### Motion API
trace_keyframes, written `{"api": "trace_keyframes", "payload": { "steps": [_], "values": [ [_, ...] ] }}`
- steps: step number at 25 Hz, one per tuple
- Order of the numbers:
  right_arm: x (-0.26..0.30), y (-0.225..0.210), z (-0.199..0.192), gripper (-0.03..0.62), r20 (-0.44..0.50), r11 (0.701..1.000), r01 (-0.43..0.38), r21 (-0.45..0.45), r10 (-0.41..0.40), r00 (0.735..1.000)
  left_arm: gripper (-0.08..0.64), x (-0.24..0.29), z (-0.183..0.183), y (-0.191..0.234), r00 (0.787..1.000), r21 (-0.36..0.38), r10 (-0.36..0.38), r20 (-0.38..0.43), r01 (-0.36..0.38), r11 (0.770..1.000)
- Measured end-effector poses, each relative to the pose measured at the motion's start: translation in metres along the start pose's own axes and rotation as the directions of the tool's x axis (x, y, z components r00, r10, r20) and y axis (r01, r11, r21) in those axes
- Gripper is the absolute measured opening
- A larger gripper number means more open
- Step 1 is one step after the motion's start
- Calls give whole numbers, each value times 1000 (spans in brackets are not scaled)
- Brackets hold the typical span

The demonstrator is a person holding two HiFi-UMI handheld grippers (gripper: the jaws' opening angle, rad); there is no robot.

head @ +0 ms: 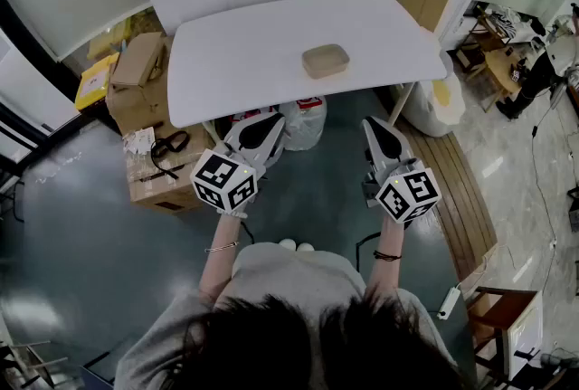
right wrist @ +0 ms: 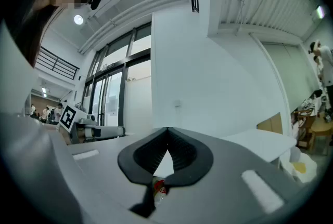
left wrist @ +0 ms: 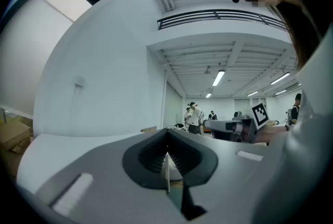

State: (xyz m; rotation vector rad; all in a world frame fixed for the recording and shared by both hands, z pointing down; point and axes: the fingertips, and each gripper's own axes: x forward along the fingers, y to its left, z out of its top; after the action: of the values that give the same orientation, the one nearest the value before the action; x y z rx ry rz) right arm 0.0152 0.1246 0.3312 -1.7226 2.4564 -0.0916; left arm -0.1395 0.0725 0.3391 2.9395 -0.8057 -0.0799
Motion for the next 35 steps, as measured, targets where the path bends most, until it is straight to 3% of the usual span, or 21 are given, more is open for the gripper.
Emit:
{"api": "trace_keyframes", "payload": {
  "steps": [23,35],
  "values": [
    [4,-33,-7,12,-14,999,-21,26,22,1000,-5,28,-10,-7,1000,-11,26,-6,-26,1000],
    [41,-58,-21,12,-37,997,-41,60,43,998,-5,57,-25,18,998,-42,44,-33,-45,998]
  ]
}}
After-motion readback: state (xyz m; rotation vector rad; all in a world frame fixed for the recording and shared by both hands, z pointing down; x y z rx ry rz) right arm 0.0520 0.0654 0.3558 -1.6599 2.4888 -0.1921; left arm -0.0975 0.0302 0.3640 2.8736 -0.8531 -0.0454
